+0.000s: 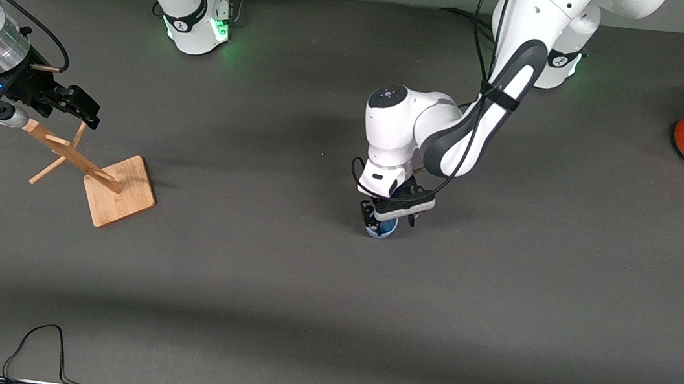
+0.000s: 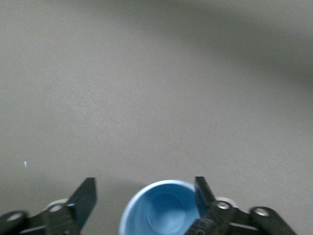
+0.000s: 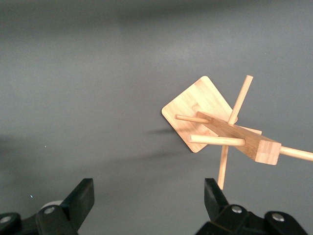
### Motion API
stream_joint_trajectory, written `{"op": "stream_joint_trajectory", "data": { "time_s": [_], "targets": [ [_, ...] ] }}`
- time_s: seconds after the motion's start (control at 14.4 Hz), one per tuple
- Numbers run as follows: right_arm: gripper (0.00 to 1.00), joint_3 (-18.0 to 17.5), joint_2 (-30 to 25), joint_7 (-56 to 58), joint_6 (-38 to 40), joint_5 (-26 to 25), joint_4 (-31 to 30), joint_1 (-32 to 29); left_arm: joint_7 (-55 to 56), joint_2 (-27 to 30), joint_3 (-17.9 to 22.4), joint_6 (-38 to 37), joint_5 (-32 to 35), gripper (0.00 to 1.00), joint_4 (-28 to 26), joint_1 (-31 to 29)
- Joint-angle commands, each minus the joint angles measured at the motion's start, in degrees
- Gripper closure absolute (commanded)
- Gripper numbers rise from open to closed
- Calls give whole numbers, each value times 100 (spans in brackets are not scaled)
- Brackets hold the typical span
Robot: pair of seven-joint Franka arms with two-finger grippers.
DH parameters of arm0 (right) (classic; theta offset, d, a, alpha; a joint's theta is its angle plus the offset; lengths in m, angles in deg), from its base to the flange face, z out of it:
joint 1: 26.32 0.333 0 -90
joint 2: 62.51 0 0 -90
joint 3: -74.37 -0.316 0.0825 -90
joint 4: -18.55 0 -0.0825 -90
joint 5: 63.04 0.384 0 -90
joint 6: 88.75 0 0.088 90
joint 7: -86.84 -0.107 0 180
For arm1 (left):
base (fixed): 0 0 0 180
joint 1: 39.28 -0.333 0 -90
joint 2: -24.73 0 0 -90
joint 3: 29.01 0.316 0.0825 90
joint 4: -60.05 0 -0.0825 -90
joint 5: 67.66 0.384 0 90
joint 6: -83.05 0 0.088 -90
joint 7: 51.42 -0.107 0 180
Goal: Rotate and upright cup with both arms
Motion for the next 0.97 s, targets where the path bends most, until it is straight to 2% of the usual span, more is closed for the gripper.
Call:
{"op": "stream_joint_trajectory", "data": {
  "time_s": [0.0, 0.21, 0.35, 0.48, 0.76, 0.9],
  "targets": [
    [0, -203, -42, -487, -23, -89, 19, 7, -843, 235, -91, -722, -859, 0, 450, -7],
    [0, -458, 125, -1022, -32, -19, 194, 7, -1933, 279, -65, -1592, -1642, 0, 1240, -129],
    [0, -704, 335, -1435, -23, -18, 466, 7, -2846, 305, -82, -2260, -2196, 0, 1803, -506],
    [0, -915, 512, -1360, -5, -36, 660, -2, -3821, 550, -82, -2744, -2592, 0, 2025, -972],
    [0, -802, 460, -349, 354, -36, 722, -63, -5580, 1192, -73, -3588, -3137, 0, 2026, -1877],
    [0, -566, 363, -51, 609, -10, 810, -63, -6353, 1421, -65, -3914, -3357, 0, 2008, -2386]
  ]
}}
